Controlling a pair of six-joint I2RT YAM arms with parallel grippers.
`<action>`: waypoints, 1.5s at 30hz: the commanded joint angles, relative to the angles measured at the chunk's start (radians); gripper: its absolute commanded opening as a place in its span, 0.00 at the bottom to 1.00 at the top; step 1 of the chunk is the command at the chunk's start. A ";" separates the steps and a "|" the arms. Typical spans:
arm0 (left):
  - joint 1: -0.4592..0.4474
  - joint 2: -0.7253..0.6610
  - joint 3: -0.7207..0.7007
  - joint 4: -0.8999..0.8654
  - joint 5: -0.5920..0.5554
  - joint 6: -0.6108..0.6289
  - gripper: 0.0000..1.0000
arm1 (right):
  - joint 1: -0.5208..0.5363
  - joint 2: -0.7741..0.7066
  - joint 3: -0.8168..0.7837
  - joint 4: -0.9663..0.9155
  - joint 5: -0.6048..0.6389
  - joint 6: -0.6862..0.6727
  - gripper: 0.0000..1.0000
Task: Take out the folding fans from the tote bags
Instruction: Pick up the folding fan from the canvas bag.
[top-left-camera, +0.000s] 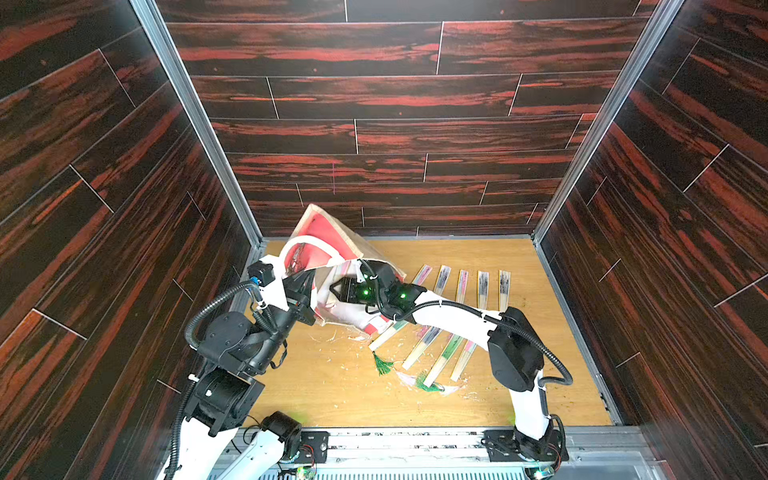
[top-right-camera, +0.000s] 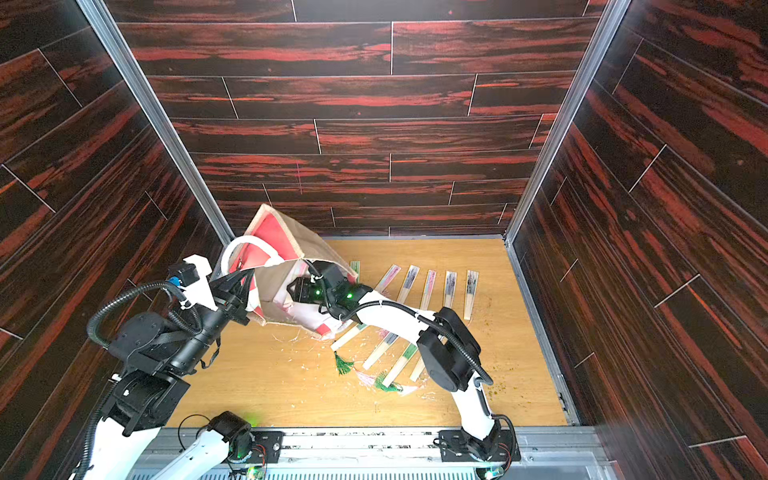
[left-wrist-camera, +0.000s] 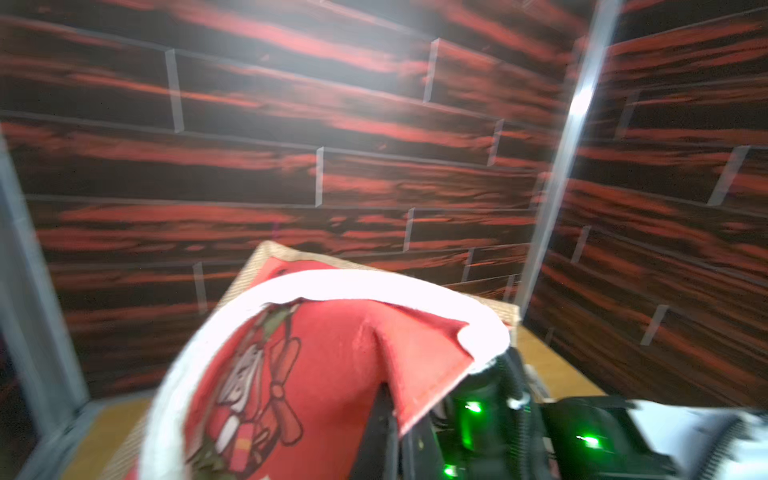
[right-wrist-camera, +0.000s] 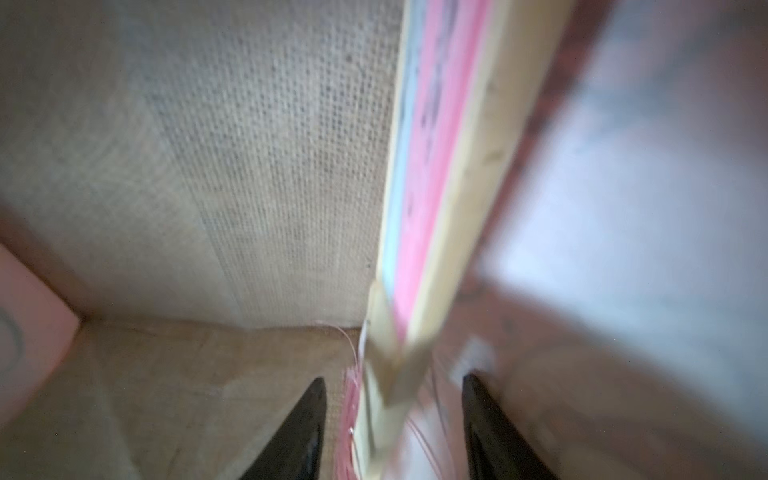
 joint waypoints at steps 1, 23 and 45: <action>-0.001 -0.018 0.013 0.156 0.123 -0.016 0.00 | -0.018 -0.016 -0.002 0.081 -0.034 -0.008 0.51; -0.001 -0.070 -0.058 0.242 0.393 0.004 0.00 | -0.066 -0.147 -0.199 0.119 0.154 0.027 0.14; -0.001 0.044 -0.016 0.161 0.195 0.060 0.00 | -0.037 -0.395 -0.301 0.074 0.111 -0.182 0.00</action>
